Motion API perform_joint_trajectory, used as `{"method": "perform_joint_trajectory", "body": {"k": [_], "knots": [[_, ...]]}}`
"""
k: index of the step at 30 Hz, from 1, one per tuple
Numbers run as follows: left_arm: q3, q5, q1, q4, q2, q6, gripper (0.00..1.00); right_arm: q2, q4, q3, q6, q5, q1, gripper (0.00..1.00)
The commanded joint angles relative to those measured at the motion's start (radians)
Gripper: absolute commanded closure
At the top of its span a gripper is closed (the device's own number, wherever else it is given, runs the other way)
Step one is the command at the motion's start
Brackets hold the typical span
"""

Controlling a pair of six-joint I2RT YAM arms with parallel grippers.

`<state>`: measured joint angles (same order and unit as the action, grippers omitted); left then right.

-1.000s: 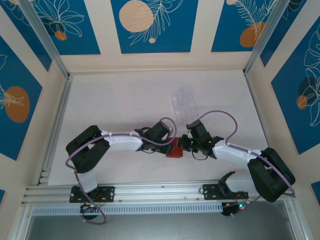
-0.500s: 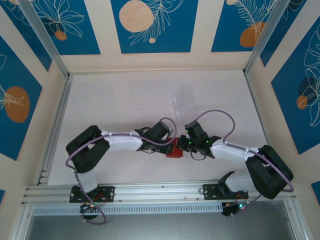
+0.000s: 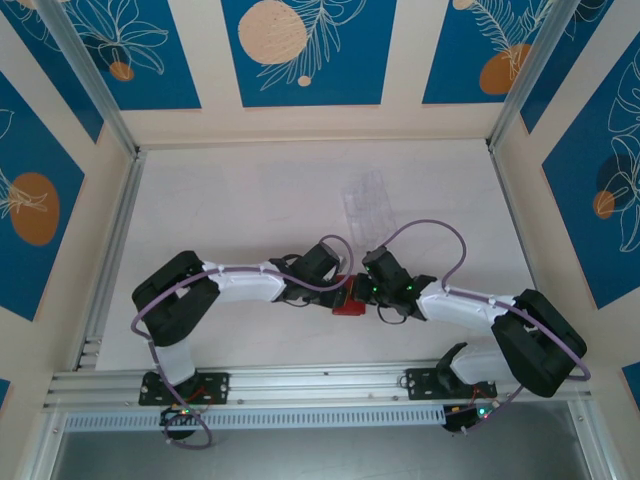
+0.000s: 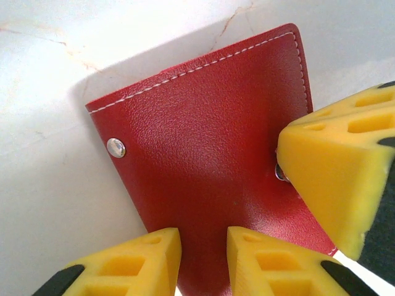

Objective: Put the credit cards into the card holder
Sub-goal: Close the button on the card holder.

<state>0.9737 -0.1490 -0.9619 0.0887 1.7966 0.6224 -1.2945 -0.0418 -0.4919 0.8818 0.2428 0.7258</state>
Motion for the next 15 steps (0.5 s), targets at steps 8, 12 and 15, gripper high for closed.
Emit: {"method": "perform_joint_trajectory", "body": {"k": [8, 12, 15], "knots": [[0.0, 0.006, -0.021, 0.022, 0.069, 0.004, 0.73, -0.017, -0.049, 0.065, 0.097, 0.118, 0.12, 1.0], [0.002, 0.014, -0.021, 0.026, 0.064, 0.004, 0.73, -0.02, -0.045, 0.084, 0.129, 0.156, 0.157, 1.0], [0.002, 0.017, -0.021, 0.025, 0.062, 0.008, 0.73, -0.039, -0.033, 0.103, 0.161, 0.179, 0.185, 1.0]]}}
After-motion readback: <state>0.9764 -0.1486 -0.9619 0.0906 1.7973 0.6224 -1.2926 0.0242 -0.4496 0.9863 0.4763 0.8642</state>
